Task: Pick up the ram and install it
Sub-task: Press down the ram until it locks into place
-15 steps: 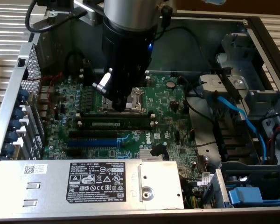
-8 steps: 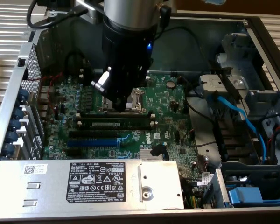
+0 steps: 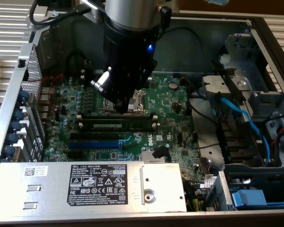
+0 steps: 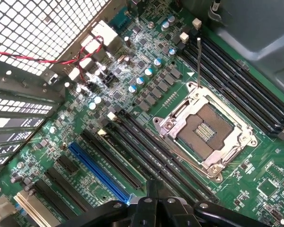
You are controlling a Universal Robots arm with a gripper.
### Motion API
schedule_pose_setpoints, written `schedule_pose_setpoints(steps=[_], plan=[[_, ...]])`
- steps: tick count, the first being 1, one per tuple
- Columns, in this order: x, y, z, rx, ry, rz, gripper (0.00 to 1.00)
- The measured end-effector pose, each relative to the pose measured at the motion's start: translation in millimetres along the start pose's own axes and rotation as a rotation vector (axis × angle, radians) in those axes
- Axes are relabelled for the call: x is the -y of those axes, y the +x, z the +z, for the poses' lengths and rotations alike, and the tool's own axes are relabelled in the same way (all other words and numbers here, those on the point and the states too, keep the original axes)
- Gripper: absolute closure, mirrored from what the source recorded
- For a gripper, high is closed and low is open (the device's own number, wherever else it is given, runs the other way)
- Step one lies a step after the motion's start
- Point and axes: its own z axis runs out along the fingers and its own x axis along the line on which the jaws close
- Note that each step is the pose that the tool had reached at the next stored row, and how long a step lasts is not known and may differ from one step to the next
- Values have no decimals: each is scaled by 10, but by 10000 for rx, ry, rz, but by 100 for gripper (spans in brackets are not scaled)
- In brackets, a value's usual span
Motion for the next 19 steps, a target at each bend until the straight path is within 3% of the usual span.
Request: schedule_pose_setpoints(steps=[7, 19], plan=[[0, 0, -4, 13, 36, 624, 90], [0, 0, -6, 223, 154, 1672, 90]])
